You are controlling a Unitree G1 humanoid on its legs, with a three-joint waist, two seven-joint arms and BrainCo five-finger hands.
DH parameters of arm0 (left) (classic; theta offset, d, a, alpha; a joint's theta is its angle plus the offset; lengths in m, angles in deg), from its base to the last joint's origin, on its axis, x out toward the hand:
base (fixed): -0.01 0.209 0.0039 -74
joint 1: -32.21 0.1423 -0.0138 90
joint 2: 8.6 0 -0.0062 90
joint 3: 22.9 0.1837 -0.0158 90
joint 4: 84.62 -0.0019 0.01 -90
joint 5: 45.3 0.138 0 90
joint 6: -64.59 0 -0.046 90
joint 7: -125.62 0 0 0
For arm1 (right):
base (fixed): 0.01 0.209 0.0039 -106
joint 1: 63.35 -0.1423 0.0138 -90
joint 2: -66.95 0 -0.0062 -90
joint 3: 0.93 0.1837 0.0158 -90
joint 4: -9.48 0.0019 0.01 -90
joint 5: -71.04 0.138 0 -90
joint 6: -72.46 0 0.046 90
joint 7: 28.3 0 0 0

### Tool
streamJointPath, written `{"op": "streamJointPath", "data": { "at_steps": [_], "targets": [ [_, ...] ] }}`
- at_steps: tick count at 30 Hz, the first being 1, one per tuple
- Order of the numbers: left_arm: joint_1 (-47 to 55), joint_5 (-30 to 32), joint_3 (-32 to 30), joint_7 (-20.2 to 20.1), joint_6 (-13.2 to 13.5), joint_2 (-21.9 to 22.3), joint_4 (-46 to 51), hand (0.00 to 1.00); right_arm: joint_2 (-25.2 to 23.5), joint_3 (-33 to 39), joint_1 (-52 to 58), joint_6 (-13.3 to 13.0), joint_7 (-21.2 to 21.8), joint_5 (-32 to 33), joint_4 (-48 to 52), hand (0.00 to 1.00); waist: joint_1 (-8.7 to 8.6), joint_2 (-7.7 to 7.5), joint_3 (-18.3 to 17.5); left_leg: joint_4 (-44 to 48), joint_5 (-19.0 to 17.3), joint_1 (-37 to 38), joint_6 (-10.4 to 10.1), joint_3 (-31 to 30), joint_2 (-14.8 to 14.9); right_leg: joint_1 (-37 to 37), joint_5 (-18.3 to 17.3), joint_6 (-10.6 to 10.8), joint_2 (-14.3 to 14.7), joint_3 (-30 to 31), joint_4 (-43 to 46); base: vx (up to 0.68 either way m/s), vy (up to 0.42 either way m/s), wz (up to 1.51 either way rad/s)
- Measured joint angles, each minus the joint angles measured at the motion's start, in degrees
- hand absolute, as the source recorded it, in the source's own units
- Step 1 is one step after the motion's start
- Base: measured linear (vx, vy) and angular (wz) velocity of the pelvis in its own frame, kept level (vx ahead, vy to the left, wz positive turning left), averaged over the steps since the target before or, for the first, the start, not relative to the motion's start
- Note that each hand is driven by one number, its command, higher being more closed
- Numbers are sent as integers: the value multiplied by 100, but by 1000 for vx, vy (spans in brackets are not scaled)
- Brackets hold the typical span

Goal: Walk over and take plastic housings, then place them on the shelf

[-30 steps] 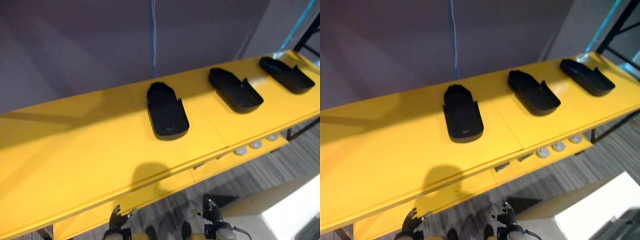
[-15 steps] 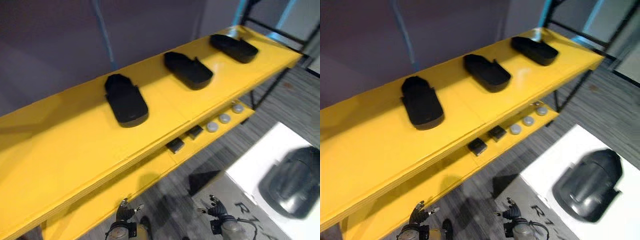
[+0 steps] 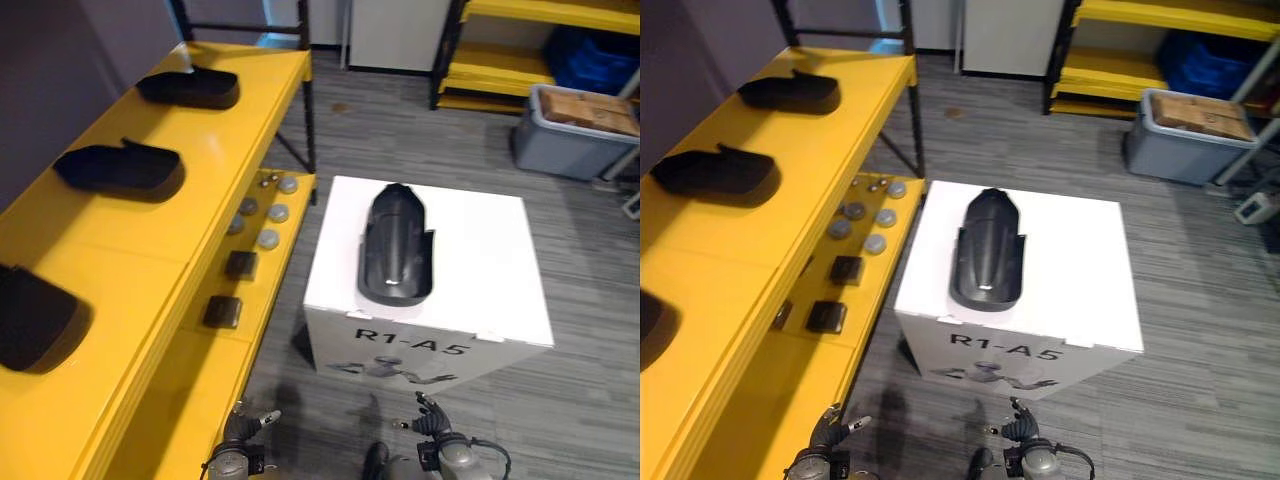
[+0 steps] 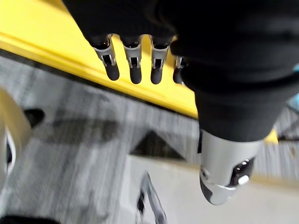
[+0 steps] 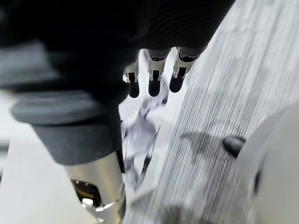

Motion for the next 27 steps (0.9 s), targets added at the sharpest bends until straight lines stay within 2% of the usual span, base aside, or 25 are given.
{"op": "streamJointPath", "data": {
  "at_steps": [2,3,4,5,6,7,10,13,17,22,27],
  "targets": [
    [42,-53,100,-4,3,136,-48,0,57,179,30,-1,-85,93,22,0,-8,-5,3,-102,-527,-89,-267,-924,-467,90,84,-28,-18,381,-164,27,21,-81],
    [44,-53,101,-5,2,159,-48,0,50,254,31,-2,-104,129,31,0,-17,2,4,-169,-594,-132,-319,-1094,-613,95,104,-20,-27,475,-186,26,98,-85],
    [67,-56,132,-5,0,169,-52,0,43,360,53,-2,-151,200,45,0,-36,21,25,-402,-638,-160,-283,-1380,-863,160,148,17,-33,629,-237,41,114,-72],
    [81,-60,176,-5,1,169,-53,0,49,422,133,-3,-199,266,85,0,-51,66,22,-771,-542,-129,-161,-1517,-1006,225,161,56,-8,742,-247,45,119,-62],
    [87,-60,209,-4,2,174,-52,0,66,482,190,-3,-205,298,138,0,-73,160,-7,-978,-303,-128,-94,-1558,-1022,248,158,111,53,789,-266,39,178,-55],
    [87,-61,198,0,1,147,-116,0,48,593,270,-9,-241,367,196,0,-98,192,-17,-1036,-251,-37,10,-1494,-1034,307,193,192,87,911,-347,16,129,-36],
    [89,-60,194,6,-9,63,-157,0,-110,910,630,-11,-301,517,844,0,-186,159,-90,-1406,-205,133,116,-1343,-1248,474,366,356,-67,999,-702,86,161,-21],
    [181,-61,191,5,-14,2,-144,0,-122,1319,860,-12,-360,623,1680,0,-255,168,-107,-1657,-133,274,191,-1285,-1384,494,388,397,-149,1027,-782,77,90,-5],
    [431,-59,107,-13,-15,-88,-39,0,-53,2137,1103,-38,-527,600,3179,0,-265,131,-200,-1873,-86,383,174,-1277,-1403,551,391,406,-126,1024,-896,101,28,0],
    [737,-60,66,-94,5,-90,87,0,463,2895,1124,-64,-627,567,4787,0,-302,119,-329,-2065,-32,477,156,-1276,-1402,619,391,405,-65,1025,-1031,46,-3,-1],
    [816,-58,80,-215,49,-88,72,0,986,2907,684,-138,-610,346,5857,0,-316,63,-479,-2110,-8,474,160,-1290,-1386,619,392,404,-40,1028,-1082,-7,-2,1]
  ]
}}
